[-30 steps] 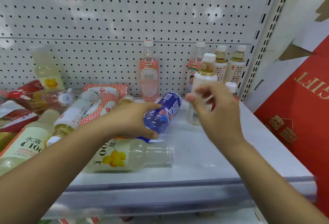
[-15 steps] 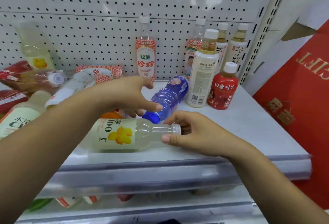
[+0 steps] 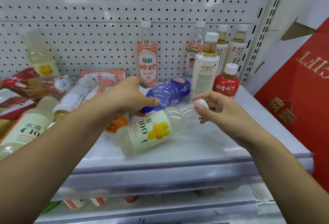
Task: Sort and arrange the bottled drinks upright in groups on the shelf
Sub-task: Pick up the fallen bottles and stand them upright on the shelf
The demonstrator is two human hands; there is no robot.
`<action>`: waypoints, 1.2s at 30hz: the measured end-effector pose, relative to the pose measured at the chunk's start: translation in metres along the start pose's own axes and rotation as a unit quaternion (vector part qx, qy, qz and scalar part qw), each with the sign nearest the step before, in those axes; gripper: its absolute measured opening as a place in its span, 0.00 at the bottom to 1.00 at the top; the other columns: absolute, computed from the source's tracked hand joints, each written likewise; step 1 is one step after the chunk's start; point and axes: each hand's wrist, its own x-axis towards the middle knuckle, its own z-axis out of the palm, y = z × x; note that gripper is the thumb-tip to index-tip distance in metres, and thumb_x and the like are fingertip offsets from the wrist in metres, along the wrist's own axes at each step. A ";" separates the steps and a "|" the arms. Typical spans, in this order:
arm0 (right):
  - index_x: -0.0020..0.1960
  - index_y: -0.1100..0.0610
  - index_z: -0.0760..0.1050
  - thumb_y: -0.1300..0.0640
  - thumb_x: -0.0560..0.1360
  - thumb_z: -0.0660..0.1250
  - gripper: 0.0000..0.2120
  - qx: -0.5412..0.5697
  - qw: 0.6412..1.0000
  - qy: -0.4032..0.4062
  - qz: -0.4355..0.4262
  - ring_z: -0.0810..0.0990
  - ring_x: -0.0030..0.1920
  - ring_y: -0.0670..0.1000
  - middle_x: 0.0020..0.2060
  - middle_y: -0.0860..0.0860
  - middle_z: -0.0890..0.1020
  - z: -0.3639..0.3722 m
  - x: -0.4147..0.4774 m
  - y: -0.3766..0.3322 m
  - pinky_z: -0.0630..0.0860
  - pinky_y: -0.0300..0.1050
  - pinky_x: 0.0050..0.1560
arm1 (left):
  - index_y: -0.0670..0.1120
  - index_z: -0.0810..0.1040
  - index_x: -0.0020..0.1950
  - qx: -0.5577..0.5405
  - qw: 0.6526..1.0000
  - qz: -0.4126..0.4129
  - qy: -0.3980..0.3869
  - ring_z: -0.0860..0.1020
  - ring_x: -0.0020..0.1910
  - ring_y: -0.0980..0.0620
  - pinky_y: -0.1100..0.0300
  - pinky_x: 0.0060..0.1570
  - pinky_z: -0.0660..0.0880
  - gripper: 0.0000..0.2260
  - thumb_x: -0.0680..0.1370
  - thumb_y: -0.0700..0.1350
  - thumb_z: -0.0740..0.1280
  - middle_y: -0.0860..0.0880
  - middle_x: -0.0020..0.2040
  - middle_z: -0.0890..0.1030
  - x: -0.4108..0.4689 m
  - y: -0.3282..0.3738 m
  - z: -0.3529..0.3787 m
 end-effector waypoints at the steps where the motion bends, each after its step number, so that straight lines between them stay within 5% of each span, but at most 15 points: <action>1: 0.60 0.53 0.79 0.47 0.73 0.71 0.18 0.018 0.999 0.025 -0.009 0.85 0.48 0.50 0.49 0.51 0.87 -0.002 0.004 -0.003 0.81 0.43 0.47 | 0.46 0.74 0.69 -0.029 0.999 0.010 0.027 0.84 0.37 0.49 0.67 0.24 0.75 0.26 0.74 0.48 0.77 0.43 0.56 0.80 0.000 0.002 -0.003; 3: 0.60 0.55 0.78 0.49 0.73 0.71 0.18 0.064 0.995 0.070 -0.030 0.85 0.49 0.51 0.49 0.52 0.87 -0.004 0.012 -0.011 0.81 0.41 0.46 | 0.45 0.78 0.61 -0.051 0.995 0.034 0.077 0.83 0.37 0.50 0.65 0.26 0.76 0.19 0.73 0.47 0.78 0.44 0.51 0.82 0.001 0.006 -0.013; 7: 0.61 0.53 0.79 0.52 0.77 0.70 0.14 0.092 0.984 0.130 -0.078 0.85 0.49 0.46 0.50 0.50 0.87 -0.011 0.020 -0.036 0.82 0.37 0.46 | 0.46 0.82 0.53 -0.076 0.985 0.090 0.130 0.84 0.42 0.47 0.48 0.48 0.83 0.13 0.72 0.46 0.79 0.46 0.44 0.84 0.005 0.018 -0.032; 12: 0.61 0.48 0.80 0.54 0.76 0.73 0.14 -0.073 0.968 0.180 -0.162 0.84 0.52 0.48 0.52 0.44 0.86 -0.014 0.028 -0.059 0.82 0.49 0.56 | 0.48 0.84 0.56 -0.080 0.964 0.194 0.164 0.84 0.45 0.53 0.55 0.49 0.82 0.13 0.72 0.45 0.78 0.50 0.45 0.85 0.009 0.047 -0.045; 15: 0.63 0.47 0.81 0.53 0.76 0.73 0.15 -0.190 0.944 0.192 -0.192 0.81 0.52 0.44 0.54 0.39 0.82 -0.013 0.030 -0.063 0.80 0.42 0.54 | 0.47 0.85 0.57 -0.060 0.958 0.236 0.151 0.84 0.48 0.54 0.58 0.50 0.81 0.13 0.73 0.44 0.77 0.50 0.47 0.86 0.016 0.065 -0.043; 18: 0.64 0.48 0.80 0.54 0.77 0.72 0.16 -0.225 0.927 0.226 -0.199 0.78 0.52 0.41 0.57 0.43 0.81 -0.017 0.032 -0.061 0.74 0.30 0.50 | 0.48 0.84 0.58 -0.021 0.952 0.277 0.131 0.83 0.49 0.58 0.61 0.54 0.80 0.13 0.75 0.45 0.76 0.52 0.49 0.85 0.022 0.078 -0.035; 22: 0.67 0.51 0.78 0.55 0.79 0.71 0.17 -0.273 0.898 0.263 -0.224 0.76 0.58 0.44 0.61 0.46 0.78 -0.019 0.028 -0.053 0.76 0.34 0.54 | 0.51 0.85 0.58 -0.014 0.944 0.310 0.114 0.79 0.45 0.66 0.78 0.42 0.73 0.10 0.77 0.45 0.74 0.60 0.46 0.83 0.029 0.082 -0.022; 27: 0.66 0.58 0.78 0.62 0.76 0.73 0.19 -0.348 0.816 0.352 -0.297 0.74 0.65 0.51 0.63 0.54 0.78 0.003 0.012 -0.038 0.67 0.35 0.68 | 0.50 0.82 0.64 -0.071 0.938 0.326 0.095 0.79 0.56 0.65 0.68 0.59 0.75 0.13 0.79 0.44 0.71 0.57 0.58 0.83 0.021 0.064 -0.023; 29: 0.64 0.60 0.79 0.64 0.76 0.73 0.16 -0.339 0.800 0.369 -0.331 0.76 0.63 0.53 0.60 0.55 0.80 0.019 0.006 -0.040 0.68 0.35 0.67 | 0.51 0.82 0.64 -0.071 0.941 0.315 0.103 0.78 0.56 0.69 0.75 0.53 0.73 0.14 0.79 0.45 0.71 0.58 0.58 0.83 0.016 0.049 -0.034; 32: 0.61 0.60 0.80 0.61 0.76 0.74 0.14 -0.293 0.845 0.289 -0.341 0.79 0.58 0.51 0.56 0.53 0.82 0.049 0.004 -0.051 0.73 0.34 0.62 | 0.53 0.82 0.62 0.005 0.959 0.258 0.119 0.78 0.53 0.69 0.74 0.44 0.69 0.13 0.78 0.50 0.71 0.59 0.56 0.82 0.012 0.018 -0.061; 36: 0.64 0.52 0.77 0.50 0.77 0.71 0.16 -0.240 0.941 0.149 -0.188 0.79 0.49 0.43 0.52 0.43 0.80 0.100 0.016 -0.065 0.78 0.31 0.52 | 0.47 0.79 0.66 0.088 0.982 0.119 0.120 0.80 0.55 0.51 0.54 0.54 0.77 0.21 0.77 0.57 0.70 0.49 0.58 0.82 0.011 -0.034 -0.095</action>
